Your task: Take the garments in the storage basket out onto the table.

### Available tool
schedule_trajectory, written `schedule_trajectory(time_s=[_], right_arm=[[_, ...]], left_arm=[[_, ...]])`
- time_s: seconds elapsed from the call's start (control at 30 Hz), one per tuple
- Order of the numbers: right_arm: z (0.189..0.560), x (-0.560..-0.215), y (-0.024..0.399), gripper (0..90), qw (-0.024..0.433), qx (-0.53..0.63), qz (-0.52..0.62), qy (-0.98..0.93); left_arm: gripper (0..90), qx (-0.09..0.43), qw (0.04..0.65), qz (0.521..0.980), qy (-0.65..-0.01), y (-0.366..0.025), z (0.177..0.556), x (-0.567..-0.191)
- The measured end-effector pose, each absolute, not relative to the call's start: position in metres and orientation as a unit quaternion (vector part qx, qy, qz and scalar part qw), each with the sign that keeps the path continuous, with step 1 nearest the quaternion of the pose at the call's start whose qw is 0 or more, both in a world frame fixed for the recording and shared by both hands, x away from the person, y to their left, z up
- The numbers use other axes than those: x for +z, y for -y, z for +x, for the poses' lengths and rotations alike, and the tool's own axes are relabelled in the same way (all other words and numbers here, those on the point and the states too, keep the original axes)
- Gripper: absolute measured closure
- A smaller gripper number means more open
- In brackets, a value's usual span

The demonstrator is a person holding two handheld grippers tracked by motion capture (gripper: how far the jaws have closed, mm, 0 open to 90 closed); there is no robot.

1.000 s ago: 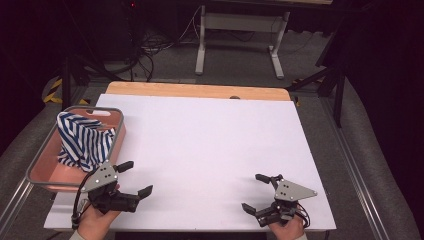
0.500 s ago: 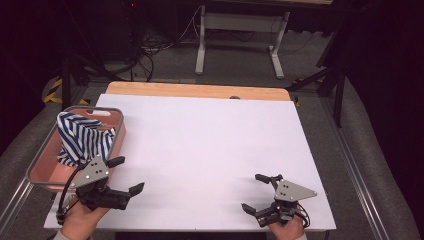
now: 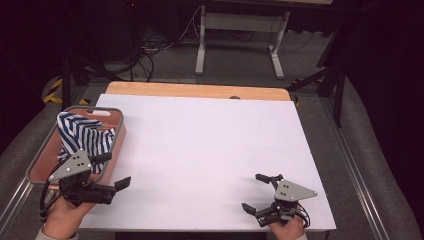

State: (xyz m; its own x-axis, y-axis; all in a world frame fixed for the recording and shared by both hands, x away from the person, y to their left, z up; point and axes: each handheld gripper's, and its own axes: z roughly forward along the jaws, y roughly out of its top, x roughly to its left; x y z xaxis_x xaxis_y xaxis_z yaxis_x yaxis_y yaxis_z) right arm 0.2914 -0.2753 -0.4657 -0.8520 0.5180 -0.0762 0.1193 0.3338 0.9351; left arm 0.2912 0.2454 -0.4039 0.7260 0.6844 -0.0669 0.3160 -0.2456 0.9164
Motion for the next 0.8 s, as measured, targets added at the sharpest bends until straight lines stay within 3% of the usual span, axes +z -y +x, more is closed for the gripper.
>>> schedule_trajectory(time_s=[0.8], right_arm=[[0.292, -0.467, 0.275, 0.4, 0.184, 0.540, 0.202, -0.796]], left_arm=[[0.0, 0.237, 0.473, 0.754, -0.389, -0.274, 0.299, -0.393]])
